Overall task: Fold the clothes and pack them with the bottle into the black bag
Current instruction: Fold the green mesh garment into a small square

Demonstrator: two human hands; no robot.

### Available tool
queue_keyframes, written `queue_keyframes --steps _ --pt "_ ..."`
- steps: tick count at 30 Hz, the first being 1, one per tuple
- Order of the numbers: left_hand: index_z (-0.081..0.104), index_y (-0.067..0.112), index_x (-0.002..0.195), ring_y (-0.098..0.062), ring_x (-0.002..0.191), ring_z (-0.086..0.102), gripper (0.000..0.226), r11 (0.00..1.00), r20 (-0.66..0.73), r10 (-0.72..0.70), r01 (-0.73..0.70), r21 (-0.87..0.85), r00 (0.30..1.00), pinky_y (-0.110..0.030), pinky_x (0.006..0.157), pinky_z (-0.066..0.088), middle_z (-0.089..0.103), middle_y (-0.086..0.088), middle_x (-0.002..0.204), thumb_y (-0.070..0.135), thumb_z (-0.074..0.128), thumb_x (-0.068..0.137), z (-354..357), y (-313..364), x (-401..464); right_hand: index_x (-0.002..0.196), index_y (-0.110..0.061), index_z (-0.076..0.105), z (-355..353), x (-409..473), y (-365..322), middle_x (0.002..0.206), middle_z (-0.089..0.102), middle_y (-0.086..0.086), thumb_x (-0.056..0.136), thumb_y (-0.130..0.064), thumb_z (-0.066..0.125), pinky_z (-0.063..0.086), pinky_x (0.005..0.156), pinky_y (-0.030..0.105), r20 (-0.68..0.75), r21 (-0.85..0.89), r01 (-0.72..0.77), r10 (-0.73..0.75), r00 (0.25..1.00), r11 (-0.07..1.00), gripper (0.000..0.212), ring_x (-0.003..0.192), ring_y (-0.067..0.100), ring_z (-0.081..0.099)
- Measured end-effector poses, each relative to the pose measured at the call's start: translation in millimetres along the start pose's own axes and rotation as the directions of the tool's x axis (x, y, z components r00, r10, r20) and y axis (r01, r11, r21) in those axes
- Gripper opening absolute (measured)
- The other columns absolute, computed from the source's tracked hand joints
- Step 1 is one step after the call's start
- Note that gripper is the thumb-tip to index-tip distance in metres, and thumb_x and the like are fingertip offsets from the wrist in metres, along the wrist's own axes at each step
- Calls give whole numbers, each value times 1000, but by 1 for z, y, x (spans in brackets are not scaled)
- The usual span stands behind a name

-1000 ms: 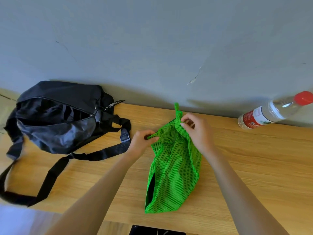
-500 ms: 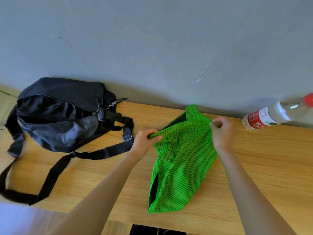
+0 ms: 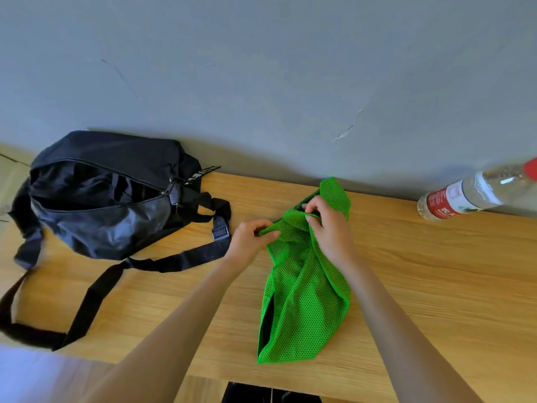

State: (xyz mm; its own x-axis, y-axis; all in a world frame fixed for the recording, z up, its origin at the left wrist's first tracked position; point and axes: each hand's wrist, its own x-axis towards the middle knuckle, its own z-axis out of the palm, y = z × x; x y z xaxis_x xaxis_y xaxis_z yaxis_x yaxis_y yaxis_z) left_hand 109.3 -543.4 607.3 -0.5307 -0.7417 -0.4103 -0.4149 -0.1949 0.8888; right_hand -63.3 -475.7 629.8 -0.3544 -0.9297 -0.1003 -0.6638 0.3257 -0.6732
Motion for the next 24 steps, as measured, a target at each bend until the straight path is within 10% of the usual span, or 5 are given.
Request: queue_keyframes --steps 6,10,15,20,24 --pt "66 14 81 0 61 47 5 1000 23 10 -10 14 1000 -18 61 38 57 6 69 14 67 85 -2 -2 0 98 -12 50 -3 1 12 79 65 4 89 -7 59 47 53 35 -42 -357 19 -36 998 934 14 68 24 60" --pt "68 10 88 -12 72 50 7 1000 20 -7 7 20 1000 -26 69 41 61 -3 78 17 67 85 -2 -2 -1 96 -6 58 -3 -4 16 68 67 9 70 2 74 48 70 39 -100 -592 41 -124 987 805 31 82 31 58" --pt "68 12 92 -13 75 52 9 999 11 -22 21 25 1000 -25 71 43 62 -2 81 18 67 85 -2 1 -1 104 1 57 -5 -7 22 93 71 17 74 7 69 45 94 49 -108 -521 -25 -37 993 853 33 112 39 58" --pt "67 11 94 -4 70 51 11 999 -27 -53 53 0 998 -15 66 43 61 4 80 16 67 85 -1 4 -2 83 -2 54 -15 -5 25 81 63 16 75 17 60 55 73 46 -113 -345 71 -117 987 936 22 81 32 61" --pt "67 7 104 -8 79 53 24 996 -44 -92 91 -10 995 -22 76 44 63 1 89 19 69 84 -1 3 0 90 -5 59 -18 -2 30 101 69 14 83 5 63 41 102 44 -61 -302 88 -111 992 949 13 117 33 55"
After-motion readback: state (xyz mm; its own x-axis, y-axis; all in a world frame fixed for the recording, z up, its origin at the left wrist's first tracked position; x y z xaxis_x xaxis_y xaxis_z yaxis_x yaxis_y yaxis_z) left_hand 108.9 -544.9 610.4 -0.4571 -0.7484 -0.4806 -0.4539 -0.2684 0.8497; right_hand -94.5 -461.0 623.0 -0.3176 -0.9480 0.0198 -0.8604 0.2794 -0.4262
